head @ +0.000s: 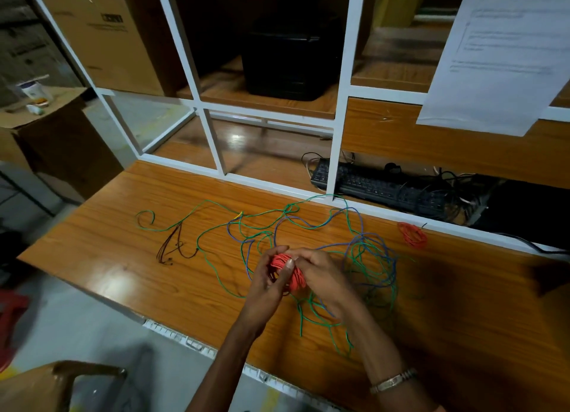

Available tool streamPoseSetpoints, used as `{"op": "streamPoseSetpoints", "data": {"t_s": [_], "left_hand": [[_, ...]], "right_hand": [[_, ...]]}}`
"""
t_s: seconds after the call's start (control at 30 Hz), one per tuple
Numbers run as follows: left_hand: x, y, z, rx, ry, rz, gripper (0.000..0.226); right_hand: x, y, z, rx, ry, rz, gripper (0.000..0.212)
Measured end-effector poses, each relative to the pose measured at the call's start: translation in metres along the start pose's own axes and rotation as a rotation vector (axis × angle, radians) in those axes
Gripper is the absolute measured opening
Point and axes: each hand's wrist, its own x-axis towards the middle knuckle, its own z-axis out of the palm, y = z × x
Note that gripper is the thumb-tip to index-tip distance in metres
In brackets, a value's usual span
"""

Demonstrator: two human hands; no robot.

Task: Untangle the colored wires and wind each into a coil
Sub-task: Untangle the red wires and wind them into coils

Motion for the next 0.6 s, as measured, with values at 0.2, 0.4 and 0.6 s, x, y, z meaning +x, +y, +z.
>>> {"op": "streamPoseSetpoints", "data": {"t_s": [0.2, 0.4, 0.6], "left_hand": [[-0.005, -0.004, 0.01, -0.089, 0.163, -0.071, 0.029], [-0.001, -0.007, 0.023, -0.399, 0.33, -0.24, 0.027], [-0.017, -0.015, 0.03, -0.304, 0.427, -0.264, 0.038]], "right_hand": [[0.0, 0.003, -0.012, -0.38, -0.275, -0.161, 0.04], [-0.002, 0.012, -0.01, -0.597, -0.113, -0.322, 0.052], [0.002, 0.018, -0.01, -0.788, -0.21, -0.343, 0.04]]}}
